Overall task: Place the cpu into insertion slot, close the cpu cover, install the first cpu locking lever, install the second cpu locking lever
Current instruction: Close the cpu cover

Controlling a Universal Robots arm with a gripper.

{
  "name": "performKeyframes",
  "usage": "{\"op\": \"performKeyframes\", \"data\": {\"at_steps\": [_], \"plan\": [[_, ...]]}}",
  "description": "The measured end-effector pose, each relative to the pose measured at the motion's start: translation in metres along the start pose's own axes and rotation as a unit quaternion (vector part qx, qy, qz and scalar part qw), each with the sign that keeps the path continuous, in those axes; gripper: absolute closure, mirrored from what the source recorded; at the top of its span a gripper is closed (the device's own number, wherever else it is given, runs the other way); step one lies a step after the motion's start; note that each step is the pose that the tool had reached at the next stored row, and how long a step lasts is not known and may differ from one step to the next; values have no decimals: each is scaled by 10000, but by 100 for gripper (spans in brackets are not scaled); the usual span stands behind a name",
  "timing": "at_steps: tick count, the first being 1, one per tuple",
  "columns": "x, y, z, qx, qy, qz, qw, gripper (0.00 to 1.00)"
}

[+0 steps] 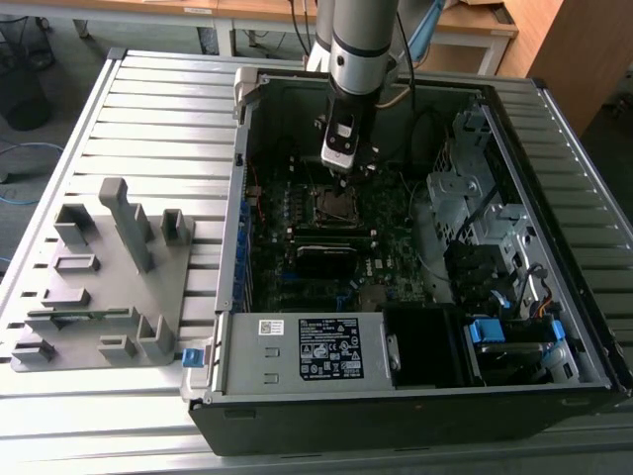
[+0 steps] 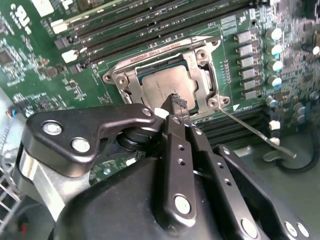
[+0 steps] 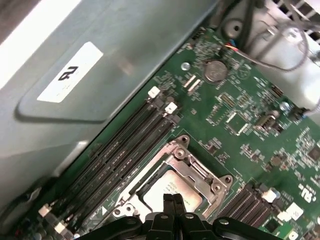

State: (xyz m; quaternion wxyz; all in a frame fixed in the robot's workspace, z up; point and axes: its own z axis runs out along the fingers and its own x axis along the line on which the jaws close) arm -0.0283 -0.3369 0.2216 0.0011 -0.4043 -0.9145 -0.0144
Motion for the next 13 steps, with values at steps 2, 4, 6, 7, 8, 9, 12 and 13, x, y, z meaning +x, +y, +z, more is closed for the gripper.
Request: {"op": "performKeyframes", "data": {"at_steps": [2,4,6,7,8,9,12,13], "plan": [[0,0,2,-3,8,-141,9999,89],[0,0,3,-2,12,-227,9997,89],[0,0,3,-3,12,-233,9997,89],[0,0,3,-3,12,-234,9997,89],[0,0,3,-3,12,-234,9997,89],[0,0,3,-3,12,-234,9997,89],[0,0,3,-3,12,-236,9997,89],[0,0,3,-3,13,-244,9997,89]]}}
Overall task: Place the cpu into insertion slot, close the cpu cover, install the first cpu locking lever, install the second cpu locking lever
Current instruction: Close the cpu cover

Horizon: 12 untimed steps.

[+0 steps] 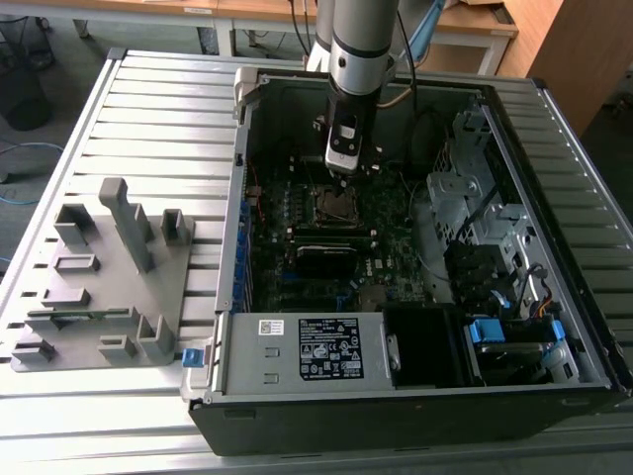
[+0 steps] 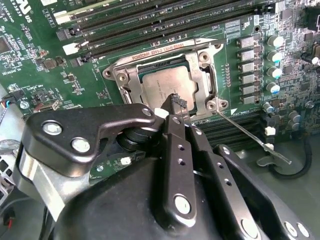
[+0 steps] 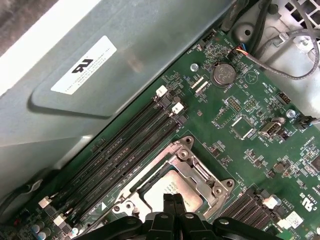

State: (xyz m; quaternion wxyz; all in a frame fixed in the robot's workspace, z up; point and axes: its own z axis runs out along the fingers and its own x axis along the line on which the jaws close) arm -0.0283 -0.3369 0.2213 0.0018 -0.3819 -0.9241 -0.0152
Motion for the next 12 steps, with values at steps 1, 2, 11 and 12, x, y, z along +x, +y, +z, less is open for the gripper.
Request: {"op": "performKeyframes", "data": {"at_steps": [1,2,11,12], "plan": [[0,0,0,1,1,-24,10000,89],[0,0,1,1,2,-72,10000,89],[0,0,11,13,22,-824,9966,89],[0,0,11,13,22,-847,9964,89]]}}
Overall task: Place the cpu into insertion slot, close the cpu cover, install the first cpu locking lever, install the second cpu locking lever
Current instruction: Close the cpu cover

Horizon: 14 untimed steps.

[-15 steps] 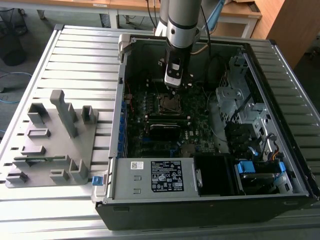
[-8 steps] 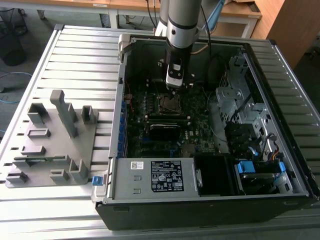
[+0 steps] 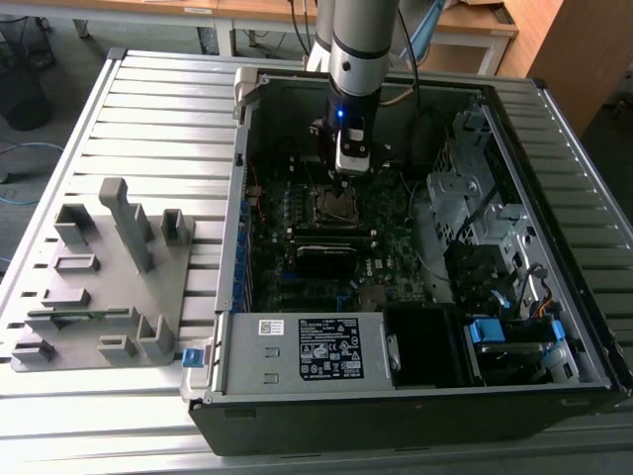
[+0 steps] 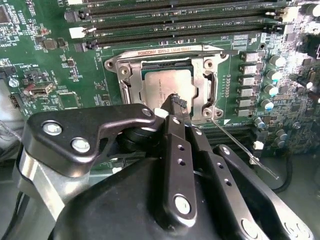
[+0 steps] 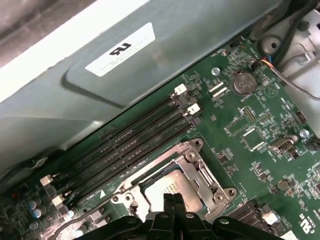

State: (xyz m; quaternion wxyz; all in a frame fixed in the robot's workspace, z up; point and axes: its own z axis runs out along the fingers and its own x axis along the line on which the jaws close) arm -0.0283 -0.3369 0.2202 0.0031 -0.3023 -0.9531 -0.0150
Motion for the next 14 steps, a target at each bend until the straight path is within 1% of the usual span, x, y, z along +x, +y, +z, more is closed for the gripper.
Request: {"op": "performKeyframes", "data": {"at_steps": [5,7,9,11,14], "plan": [[0,0,0,0,0,-2,10000,89],[0,0,0,1,1,-43,10000,89],[0,0,1,3,5,-184,9998,89],[0,0,2,5,10,-355,9994,89],[0,0,4,9,17,-629,9980,89]]}}
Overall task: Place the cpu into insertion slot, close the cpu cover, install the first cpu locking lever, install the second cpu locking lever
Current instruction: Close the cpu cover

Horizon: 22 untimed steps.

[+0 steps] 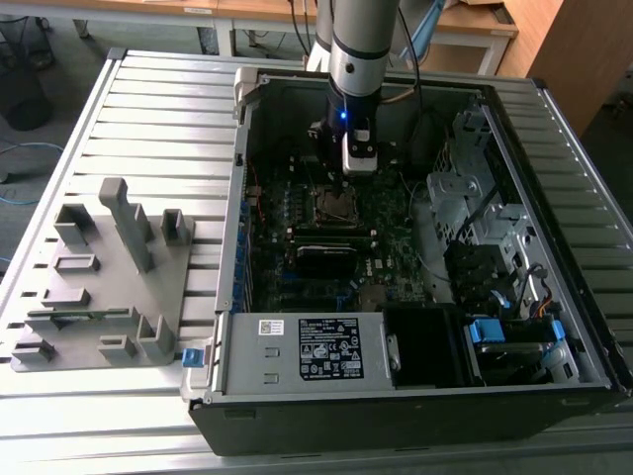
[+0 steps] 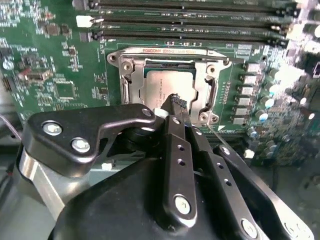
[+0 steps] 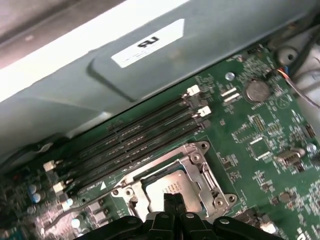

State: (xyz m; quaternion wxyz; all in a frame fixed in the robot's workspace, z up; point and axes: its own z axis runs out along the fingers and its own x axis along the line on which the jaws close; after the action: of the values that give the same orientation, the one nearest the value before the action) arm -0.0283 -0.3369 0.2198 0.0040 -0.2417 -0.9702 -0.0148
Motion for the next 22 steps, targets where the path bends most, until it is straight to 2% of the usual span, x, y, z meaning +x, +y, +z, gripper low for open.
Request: {"op": "performKeyframes", "data": {"at_steps": [5,10,14,18,22], "plan": [[0,0,5,7,12,-449,9990,89],[0,0,12,13,24,-905,9959,89],[0,-1,20,19,34,-1269,9919,89],[0,-1,27,24,39,-1610,9869,89],[-1,-1,35,18,18,-1866,9824,89]]}}
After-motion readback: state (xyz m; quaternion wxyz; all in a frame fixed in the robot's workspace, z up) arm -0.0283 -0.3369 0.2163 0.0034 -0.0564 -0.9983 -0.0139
